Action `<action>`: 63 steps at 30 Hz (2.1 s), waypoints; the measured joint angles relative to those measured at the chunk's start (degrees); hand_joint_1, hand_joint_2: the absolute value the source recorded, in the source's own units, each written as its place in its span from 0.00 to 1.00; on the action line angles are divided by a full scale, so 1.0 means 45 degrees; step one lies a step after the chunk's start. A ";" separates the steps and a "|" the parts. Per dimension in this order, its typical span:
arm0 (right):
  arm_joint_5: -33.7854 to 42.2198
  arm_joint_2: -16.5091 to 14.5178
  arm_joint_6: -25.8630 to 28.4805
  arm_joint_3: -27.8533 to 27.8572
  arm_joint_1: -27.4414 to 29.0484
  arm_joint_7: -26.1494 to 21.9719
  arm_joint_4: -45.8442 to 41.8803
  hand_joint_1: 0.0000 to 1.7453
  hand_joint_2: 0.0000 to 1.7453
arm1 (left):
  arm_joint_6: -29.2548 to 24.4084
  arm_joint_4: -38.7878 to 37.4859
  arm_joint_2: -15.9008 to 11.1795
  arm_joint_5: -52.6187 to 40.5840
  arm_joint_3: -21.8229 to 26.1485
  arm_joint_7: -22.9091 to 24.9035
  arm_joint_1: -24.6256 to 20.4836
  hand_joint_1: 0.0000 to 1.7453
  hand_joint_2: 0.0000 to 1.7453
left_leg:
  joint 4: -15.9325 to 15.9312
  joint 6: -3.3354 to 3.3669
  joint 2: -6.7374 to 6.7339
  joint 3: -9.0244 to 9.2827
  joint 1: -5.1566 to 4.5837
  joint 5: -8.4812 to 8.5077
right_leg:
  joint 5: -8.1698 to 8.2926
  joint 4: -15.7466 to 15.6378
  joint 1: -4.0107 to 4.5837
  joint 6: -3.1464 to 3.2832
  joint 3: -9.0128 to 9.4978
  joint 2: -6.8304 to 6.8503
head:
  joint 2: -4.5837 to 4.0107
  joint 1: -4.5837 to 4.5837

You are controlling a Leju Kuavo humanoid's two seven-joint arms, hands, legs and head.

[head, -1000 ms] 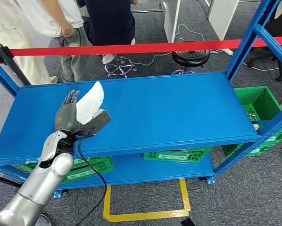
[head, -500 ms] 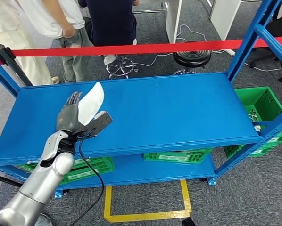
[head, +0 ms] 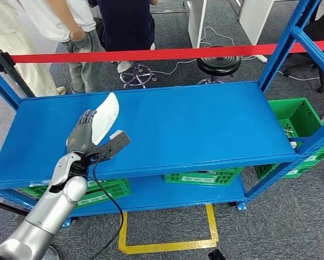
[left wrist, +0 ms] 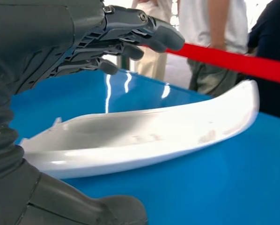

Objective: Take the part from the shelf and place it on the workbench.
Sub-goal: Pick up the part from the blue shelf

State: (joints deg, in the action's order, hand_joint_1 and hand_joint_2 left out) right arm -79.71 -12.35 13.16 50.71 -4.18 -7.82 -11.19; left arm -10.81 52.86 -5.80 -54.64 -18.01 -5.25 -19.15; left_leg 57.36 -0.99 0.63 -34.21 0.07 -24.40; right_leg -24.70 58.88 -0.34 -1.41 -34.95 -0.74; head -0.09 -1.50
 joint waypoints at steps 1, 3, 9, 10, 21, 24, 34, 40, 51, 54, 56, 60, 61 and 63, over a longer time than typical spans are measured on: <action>0.0000 0.0000 0.0000 0.0000 0.0008 0.0000 0.0000 0.00 1.00 | 0.0000 -0.0001 0.0007 -0.0002 0.0001 0.0005 0.0020 0.00 1.00 | -0.0004 0.0078 0.0003 -0.0015 0.0003 0.0020 | 0.0013 -0.0034 -0.0013 -0.0072 0.0003 0.0002 | 0.0000 0.0000; 0.0000 0.0000 0.0002 0.0000 0.0017 0.0000 0.0000 0.00 1.00 | 0.0000 -0.0002 0.0024 -0.0005 0.0009 0.0009 0.0030 0.00 1.00 | -0.0061 0.0240 0.0001 0.0008 0.0036 0.0062 | -0.0201 0.0229 -0.0035 -0.0214 -0.0139 0.0025 | 0.0000 0.0025; -0.0007 0.0000 0.0000 0.0004 0.0034 0.0000 0.0000 0.00 1.00 | 0.0037 -0.0131 0.0109 -0.0001 0.0015 0.0041 0.0070 0.00 1.00 | -0.0081 0.0416 0.0003 0.0048 0.0056 0.0065 | -0.1441 0.3474 -0.0040 -0.0357 -0.1682 0.0063 | 0.0000 0.0079; -0.0009 0.0000 0.0000 0.0005 0.0033 0.0000 0.0000 0.00 1.00 | 0.0037 -0.0162 0.0120 -0.0001 0.0015 0.0061 0.0072 0.00 1.00 | -0.0079 0.0405 0.0010 0.0069 0.0057 0.0057 | -0.1040 0.2861 -0.0041 -0.0332 -0.1389 0.0064 | 0.0000 0.0079; -0.0013 0.0000 -0.0033 0.0029 -0.0021 -0.0069 0.0000 0.00 1.00 | 0.0067 -0.0717 0.0204 -0.0050 0.0029 0.0199 -0.0062 0.00 1.00 | 0.2132 -0.0206 -0.0008 -0.0916 0.0034 -0.1233 | 0.0005 -0.0098 -0.0079 0.0226 0.0123 0.0025 | 0.0000 -0.0048; -0.0013 0.0000 -0.0041 0.0032 0.0000 -0.0093 0.0000 0.00 1.00 | 0.0109 -0.0980 0.0218 -0.0052 0.0029 0.0199 -0.0067 0.00 1.00 | 0.3590 -0.0259 -0.0010 -0.1602 0.0062 -0.1552 | 0.0000 -0.0094 -0.0079 0.0241 0.0129 0.0024 | 0.0000 -0.0046; -0.0015 -0.0001 -0.0026 0.0033 0.0002 -0.0129 0.0000 0.00 1.00 | 0.0110 -0.1374 0.0301 -0.0124 0.0041 0.0199 -0.0244 0.00 1.00 | -0.0105 0.0256 -0.0010 0.0078 0.0085 0.0059 | -0.0342 0.0409 -0.0066 -0.0267 -0.0193 0.0041 | 0.0000 0.0017; -0.0015 0.0000 -0.0016 0.0034 0.0028 -0.0131 0.0000 0.00 1.00 | 0.0110 -0.1512 0.0369 -0.0127 0.0049 0.0199 -0.0240 0.00 1.00 | -0.0104 0.0379 -0.0006 0.0131 0.0085 0.0033 | -0.1282 0.3245 -0.0070 -0.0345 -0.1542 0.0066 | 0.0000 0.0073; -0.0045 -0.0007 -0.0002 0.0034 -0.0009 -0.0197 0.0000 0.00 1.00 | 0.0109 -0.1684 0.0381 -0.0138 0.0079 0.0221 -0.0335 0.00 1.00 | 0.1576 -0.0207 -0.0008 -0.0623 0.0049 -0.1016 | -0.0004 -0.0018 -0.0096 0.0201 0.0052 0.0013 | 0.0000 -0.0024; -0.0049 -0.0005 -0.0007 0.0034 0.0013 -0.0245 0.0000 0.00 1.00 | 0.0109 -0.1908 0.0385 -0.0158 0.0095 0.0268 -0.0326 0.00 1.00 | 0.3581 -0.0233 -0.0008 -0.1585 0.0053 -0.1642 | -0.0008 -0.0016 -0.0075 0.0244 0.0054 0.0014 | 0.0000 -0.0026; -0.0049 -0.0007 -0.0019 0.0034 0.0018 -0.0281 0.0000 0.00 1.00 | 0.0108 -0.2034 0.0385 -0.0161 0.0119 0.0276 -0.0333 0.20 1.00 | 0.2827 -0.0175 -0.0009 -0.1261 0.0049 -0.0973 | -0.0010 -0.0015 -0.0068 0.0243 0.0079 0.0006 | 0.0000 -0.0026; -0.0045 -0.0010 -0.0061 0.0034 0.0003 -0.0442 0.0000 0.00 1.00 | 0.0118 -0.2186 0.0397 -0.0144 0.0230 0.0277 -0.0388 0.84 1.00 | 0.0078 -0.0010 -0.0017 0.0014 0.0010 0.0079 | -0.0020 0.0018 -0.0004 0.0107 0.0045 -0.0006 | 0.0000 -0.0014; -0.0044 -0.0010 -0.0068 0.0034 0.0008 -0.0493 0.0000 0.00 1.00 | 0.0120 -0.2227 0.0399 -0.0134 0.0252 0.0277 -0.0388 0.84 1.00 | -0.0026 0.0027 -0.0008 0.0038 -0.0013 0.0037 | -0.0001 0.0005 0.0004 0.0038 0.0024 -0.0004 | 0.0000 -0.0005; -0.0044 -0.0010 -0.0075 0.0034 0.0023 -0.0555 0.0000 0.00 1.00 | 0.0120 -0.2300 0.0397 -0.0118 0.0291 0.0274 -0.0376 0.84 1.00 | -0.0093 0.0156 -0.0001 0.0032 0.0005 0.0082 | -0.0022 0.0009 -0.0024 -0.0109 -0.0028 0.0010 | 0.0000 -0.0006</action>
State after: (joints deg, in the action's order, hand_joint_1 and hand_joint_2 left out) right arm -79.91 -12.39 12.82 50.86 -4.07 -10.32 -11.19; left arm -10.27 42.51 -4.01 -55.17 -16.70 -4.01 -20.84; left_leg 56.94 -0.29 0.62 -34.07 0.10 -24.03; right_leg -24.80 58.92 -0.45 -1.91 -35.08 -0.70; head -0.09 -1.52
